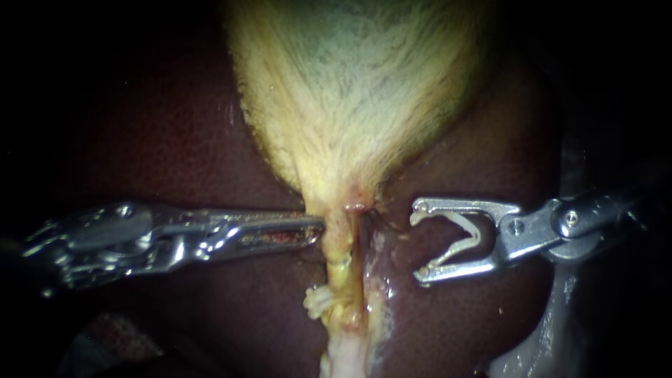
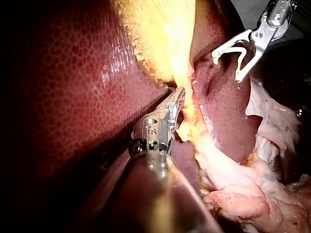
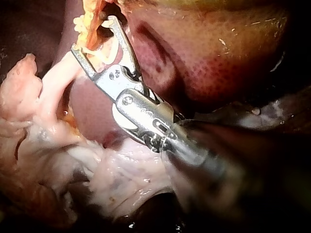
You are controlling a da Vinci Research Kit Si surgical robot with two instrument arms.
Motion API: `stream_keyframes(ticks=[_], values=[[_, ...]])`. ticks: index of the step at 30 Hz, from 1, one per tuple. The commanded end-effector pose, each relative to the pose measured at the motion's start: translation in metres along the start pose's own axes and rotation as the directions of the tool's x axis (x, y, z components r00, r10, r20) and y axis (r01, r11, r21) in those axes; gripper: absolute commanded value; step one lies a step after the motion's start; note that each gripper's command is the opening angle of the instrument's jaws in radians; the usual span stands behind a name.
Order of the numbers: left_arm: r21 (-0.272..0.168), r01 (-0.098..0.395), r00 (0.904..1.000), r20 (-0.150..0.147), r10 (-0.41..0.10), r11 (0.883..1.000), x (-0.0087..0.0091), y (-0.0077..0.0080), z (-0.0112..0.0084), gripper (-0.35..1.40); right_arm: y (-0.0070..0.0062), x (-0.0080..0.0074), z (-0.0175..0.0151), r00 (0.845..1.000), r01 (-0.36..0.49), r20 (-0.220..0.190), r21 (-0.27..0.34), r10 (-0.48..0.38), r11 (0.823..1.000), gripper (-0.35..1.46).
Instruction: Clipping third clip left tube
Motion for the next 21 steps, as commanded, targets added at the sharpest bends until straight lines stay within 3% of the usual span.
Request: stream_keyframes(ticks=[1,6,13,21], values=[[0.001,0.000,1.0000,0.000,0.000,1.000,-0.0001,0.0000,-0.0001,-0.35,-0.0001,-0.0002,0.0003,1.000,0.000,0.000,-0.001,0.000,1.000,0.60],[0.011,0.000,1.0000,-0.005,0.000,1.000,-0.0006,0.0008,-0.0018,-0.35,-0.0007,-0.0009,0.0022,1.000,0.007,0.003,-0.011,-0.007,1.000,0.60],[-0.012,0.005,1.0000,-0.003,-0.005,1.000,-0.0014,0.0022,-0.0046,-0.35,-0.0019,-0.0029,0.0083,0.999,-0.038,0.008,0.001,0.038,0.999,0.60],[-0.014,0.008,1.0000,0.004,-0.008,1.000,-0.0016,0.0022,-0.0052,-0.35,-0.0015,-0.0049,0.0131,0.996,-0.090,0.013,0.000,0.090,0.996,0.60]])
